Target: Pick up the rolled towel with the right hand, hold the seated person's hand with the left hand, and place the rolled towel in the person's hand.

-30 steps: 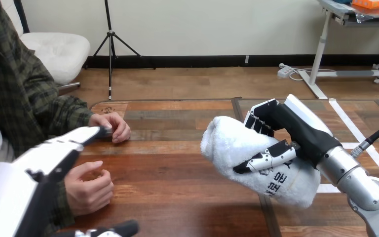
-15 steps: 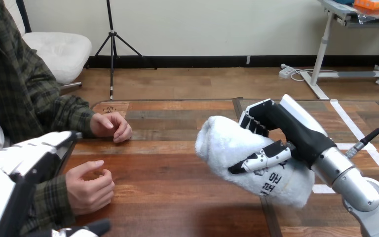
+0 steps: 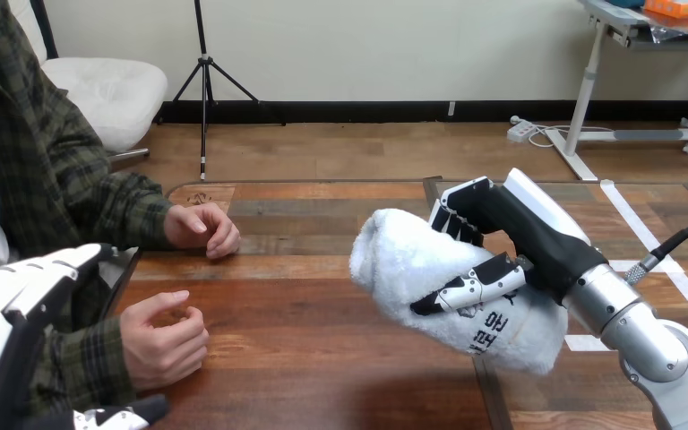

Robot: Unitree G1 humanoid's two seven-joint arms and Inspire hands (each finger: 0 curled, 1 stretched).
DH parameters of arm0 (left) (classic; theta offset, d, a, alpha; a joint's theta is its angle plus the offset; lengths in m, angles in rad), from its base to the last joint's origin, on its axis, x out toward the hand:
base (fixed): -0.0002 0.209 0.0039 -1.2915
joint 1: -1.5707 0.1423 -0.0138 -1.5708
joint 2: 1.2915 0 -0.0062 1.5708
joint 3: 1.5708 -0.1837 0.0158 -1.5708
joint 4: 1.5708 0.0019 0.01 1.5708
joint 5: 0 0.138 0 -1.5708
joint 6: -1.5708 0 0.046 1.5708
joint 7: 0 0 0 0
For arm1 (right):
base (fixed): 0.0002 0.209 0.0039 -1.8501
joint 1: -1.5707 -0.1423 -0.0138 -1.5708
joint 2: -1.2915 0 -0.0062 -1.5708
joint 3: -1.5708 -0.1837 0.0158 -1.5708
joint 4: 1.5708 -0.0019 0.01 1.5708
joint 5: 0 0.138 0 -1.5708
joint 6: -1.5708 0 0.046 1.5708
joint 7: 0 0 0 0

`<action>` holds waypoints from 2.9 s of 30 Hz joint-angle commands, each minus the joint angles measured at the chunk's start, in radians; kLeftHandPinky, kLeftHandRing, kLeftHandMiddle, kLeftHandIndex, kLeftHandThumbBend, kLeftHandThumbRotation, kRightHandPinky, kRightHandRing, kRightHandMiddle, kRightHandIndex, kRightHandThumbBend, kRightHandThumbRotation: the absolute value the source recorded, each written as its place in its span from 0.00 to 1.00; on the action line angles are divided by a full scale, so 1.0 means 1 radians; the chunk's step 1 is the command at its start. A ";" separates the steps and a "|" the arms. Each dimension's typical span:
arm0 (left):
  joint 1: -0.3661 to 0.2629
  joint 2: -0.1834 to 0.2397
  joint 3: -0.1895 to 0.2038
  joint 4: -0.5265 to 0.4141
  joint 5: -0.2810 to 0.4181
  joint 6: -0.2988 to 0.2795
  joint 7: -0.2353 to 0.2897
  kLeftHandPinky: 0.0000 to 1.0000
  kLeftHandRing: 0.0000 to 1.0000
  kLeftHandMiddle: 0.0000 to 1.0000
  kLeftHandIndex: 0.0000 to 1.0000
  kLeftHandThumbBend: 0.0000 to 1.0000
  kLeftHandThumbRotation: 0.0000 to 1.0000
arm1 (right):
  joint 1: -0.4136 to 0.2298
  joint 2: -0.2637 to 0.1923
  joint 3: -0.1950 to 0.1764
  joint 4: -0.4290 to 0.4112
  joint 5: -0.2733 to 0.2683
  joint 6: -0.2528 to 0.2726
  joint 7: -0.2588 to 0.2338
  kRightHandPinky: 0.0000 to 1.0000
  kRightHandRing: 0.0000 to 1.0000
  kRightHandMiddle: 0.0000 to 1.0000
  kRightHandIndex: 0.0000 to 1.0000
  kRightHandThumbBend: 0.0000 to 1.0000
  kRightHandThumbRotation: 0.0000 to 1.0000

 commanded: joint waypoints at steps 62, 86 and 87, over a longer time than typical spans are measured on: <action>-0.169 0.331 -0.190 0.286 0.155 0.241 0.018 0.75 0.81 0.83 0.82 1.00 0.29 | 0.084 -0.054 -0.137 -0.385 0.107 0.029 0.102 0.12 0.18 0.24 0.29 0.76 0.00; -0.178 0.365 -0.240 0.299 0.156 0.285 0.021 0.71 0.74 0.76 0.76 1.00 0.12 | 0.103 -0.072 -0.164 -0.445 0.137 0.047 0.136 0.12 0.17 0.25 0.30 0.75 0.00; -0.179 0.367 -0.242 0.301 0.154 0.285 0.022 0.70 0.73 0.75 0.76 1.00 0.11 | 0.104 -0.072 -0.166 -0.446 0.140 0.048 0.138 0.12 0.17 0.25 0.30 0.75 0.00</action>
